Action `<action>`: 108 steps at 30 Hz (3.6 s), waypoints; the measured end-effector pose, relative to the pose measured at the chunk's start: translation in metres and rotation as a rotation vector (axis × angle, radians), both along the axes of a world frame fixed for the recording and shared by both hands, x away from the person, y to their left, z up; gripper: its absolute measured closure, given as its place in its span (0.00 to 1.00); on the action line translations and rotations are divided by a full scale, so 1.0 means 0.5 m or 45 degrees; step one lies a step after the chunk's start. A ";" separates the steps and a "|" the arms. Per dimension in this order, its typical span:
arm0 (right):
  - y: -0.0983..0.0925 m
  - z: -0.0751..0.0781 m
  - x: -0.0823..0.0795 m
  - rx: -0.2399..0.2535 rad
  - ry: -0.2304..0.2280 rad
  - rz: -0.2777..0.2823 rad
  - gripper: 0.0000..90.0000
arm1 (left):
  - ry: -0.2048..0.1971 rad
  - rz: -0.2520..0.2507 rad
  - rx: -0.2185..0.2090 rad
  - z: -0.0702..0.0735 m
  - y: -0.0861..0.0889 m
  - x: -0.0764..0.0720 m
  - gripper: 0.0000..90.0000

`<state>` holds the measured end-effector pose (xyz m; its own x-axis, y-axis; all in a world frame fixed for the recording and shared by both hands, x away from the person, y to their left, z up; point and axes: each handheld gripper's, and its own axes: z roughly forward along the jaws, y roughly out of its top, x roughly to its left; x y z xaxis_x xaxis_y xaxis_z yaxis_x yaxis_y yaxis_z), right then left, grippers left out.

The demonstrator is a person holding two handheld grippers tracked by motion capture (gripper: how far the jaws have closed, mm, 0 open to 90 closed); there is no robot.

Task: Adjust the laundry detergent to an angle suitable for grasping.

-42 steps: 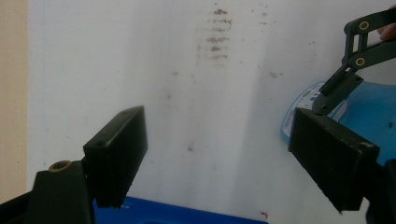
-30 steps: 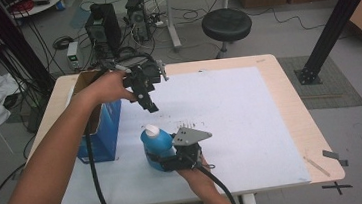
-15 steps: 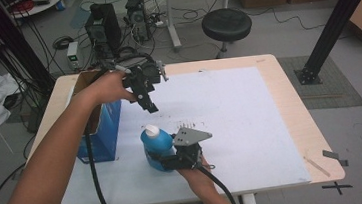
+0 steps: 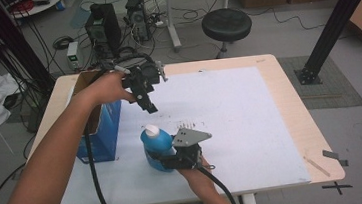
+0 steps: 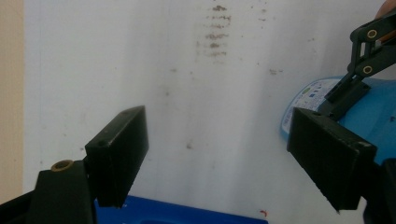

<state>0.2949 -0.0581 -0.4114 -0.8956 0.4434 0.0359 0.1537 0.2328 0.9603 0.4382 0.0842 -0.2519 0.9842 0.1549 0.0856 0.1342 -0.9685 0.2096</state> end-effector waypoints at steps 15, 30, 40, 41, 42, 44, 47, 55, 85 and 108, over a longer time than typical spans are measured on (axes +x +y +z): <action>0.000 0.003 -0.001 -0.010 -0.006 0.004 0.48 | 0.002 0.004 -0.005 0.000 0.003 0.000 0.24; -0.026 0.047 0.022 -0.084 -0.019 0.200 0.48 | -0.013 0.038 -0.033 0.009 0.022 -0.002 0.24; -0.093 0.080 0.060 -0.129 -0.016 0.356 0.48 | -0.020 0.048 -0.047 0.010 0.023 -0.005 0.24; -0.101 0.082 0.064 -0.130 -0.015 0.371 0.48 | -0.020 0.047 -0.041 0.011 0.023 -0.005 0.24; -0.110 0.083 0.067 -0.130 -0.005 0.378 0.48 | -0.021 0.041 -0.033 0.011 0.023 -0.005 0.24; -0.124 0.085 0.074 -0.132 -0.007 0.395 0.48 | -0.025 0.042 -0.039 0.012 0.024 -0.006 0.24; -0.136 0.089 0.080 -0.139 -0.009 0.413 0.48 | -0.024 0.048 -0.042 0.013 0.025 -0.006 0.24; -0.178 0.094 0.112 -0.114 0.022 0.531 0.48 | -0.029 0.048 -0.030 0.013 0.021 -0.011 0.24; -0.186 0.043 0.169 -0.078 0.042 0.663 0.48 | -0.018 0.058 0.002 0.006 0.015 -0.016 0.24; -0.189 0.017 0.162 -0.072 0.052 0.663 0.48 | -0.016 0.051 0.007 0.001 0.008 -0.017 0.24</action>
